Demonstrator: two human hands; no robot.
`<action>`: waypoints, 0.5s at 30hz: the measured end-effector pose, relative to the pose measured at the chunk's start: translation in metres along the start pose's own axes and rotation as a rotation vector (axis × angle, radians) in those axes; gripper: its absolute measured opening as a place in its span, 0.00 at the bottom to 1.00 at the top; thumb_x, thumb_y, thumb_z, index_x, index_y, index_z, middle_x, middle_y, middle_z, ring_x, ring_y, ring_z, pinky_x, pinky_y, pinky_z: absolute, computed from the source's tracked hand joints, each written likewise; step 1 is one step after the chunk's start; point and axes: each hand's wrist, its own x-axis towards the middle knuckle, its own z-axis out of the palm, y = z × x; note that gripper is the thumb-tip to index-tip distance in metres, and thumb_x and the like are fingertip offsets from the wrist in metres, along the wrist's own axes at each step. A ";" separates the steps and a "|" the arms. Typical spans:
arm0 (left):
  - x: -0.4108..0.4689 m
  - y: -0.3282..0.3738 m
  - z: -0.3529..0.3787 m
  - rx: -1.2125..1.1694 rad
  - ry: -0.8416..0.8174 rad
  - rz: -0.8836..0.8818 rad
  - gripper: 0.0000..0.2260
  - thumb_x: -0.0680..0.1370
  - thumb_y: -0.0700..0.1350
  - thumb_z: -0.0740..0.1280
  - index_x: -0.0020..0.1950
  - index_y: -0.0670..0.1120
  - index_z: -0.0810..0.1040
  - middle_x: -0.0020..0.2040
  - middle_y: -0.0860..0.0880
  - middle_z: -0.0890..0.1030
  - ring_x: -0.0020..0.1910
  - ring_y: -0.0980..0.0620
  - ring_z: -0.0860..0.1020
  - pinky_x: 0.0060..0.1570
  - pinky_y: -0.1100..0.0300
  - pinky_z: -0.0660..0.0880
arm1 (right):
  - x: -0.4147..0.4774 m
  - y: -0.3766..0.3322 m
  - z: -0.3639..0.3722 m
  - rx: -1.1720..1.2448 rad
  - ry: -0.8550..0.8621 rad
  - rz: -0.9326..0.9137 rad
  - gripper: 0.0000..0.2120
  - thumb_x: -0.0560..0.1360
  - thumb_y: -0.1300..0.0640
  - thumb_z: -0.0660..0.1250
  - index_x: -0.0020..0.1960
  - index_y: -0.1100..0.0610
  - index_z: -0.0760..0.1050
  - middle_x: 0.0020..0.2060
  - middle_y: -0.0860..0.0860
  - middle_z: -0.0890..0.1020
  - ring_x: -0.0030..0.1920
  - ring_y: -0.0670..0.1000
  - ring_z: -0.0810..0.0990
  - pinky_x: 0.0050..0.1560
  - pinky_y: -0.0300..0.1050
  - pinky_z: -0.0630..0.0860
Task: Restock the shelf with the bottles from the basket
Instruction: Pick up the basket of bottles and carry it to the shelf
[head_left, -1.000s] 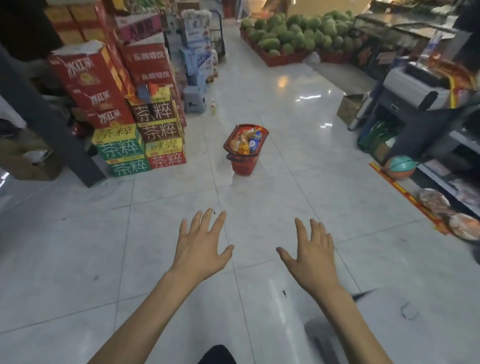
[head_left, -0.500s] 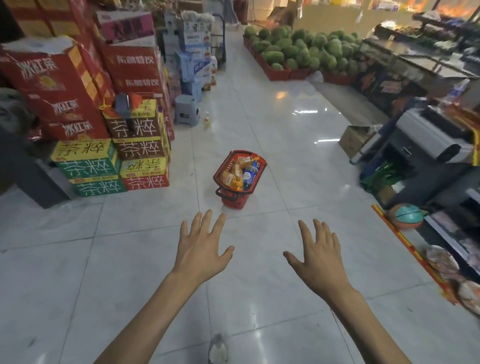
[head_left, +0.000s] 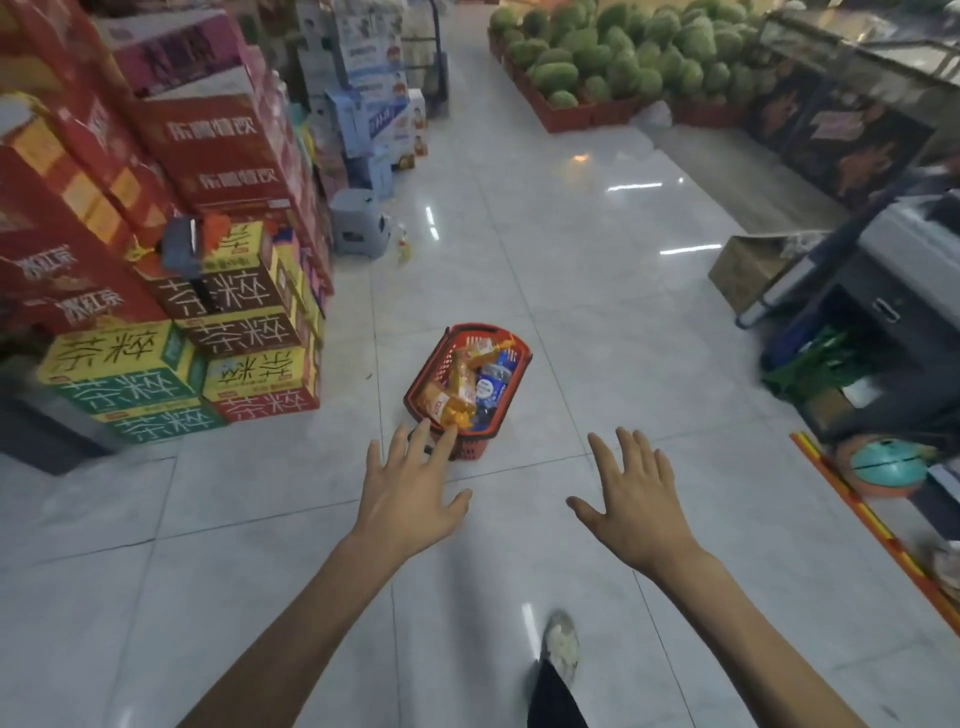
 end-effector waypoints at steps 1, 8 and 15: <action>0.019 0.008 0.000 0.003 -0.029 -0.015 0.39 0.78 0.69 0.55 0.85 0.55 0.46 0.85 0.45 0.52 0.83 0.41 0.50 0.79 0.36 0.51 | 0.018 0.013 -0.002 0.006 -0.019 -0.010 0.41 0.79 0.33 0.58 0.83 0.52 0.47 0.81 0.61 0.52 0.82 0.63 0.46 0.80 0.60 0.47; 0.132 0.058 -0.013 -0.012 -0.069 -0.123 0.39 0.80 0.68 0.57 0.85 0.54 0.46 0.85 0.46 0.50 0.84 0.41 0.50 0.79 0.36 0.51 | 0.144 0.091 -0.021 0.059 -0.109 -0.021 0.41 0.79 0.33 0.58 0.83 0.53 0.48 0.81 0.61 0.52 0.82 0.63 0.46 0.80 0.61 0.47; 0.222 0.061 -0.009 -0.077 -0.020 -0.258 0.39 0.78 0.70 0.57 0.85 0.56 0.48 0.84 0.45 0.55 0.83 0.41 0.53 0.78 0.35 0.53 | 0.273 0.100 -0.024 -0.011 -0.158 -0.196 0.41 0.79 0.32 0.57 0.83 0.51 0.47 0.82 0.60 0.51 0.82 0.62 0.46 0.80 0.60 0.47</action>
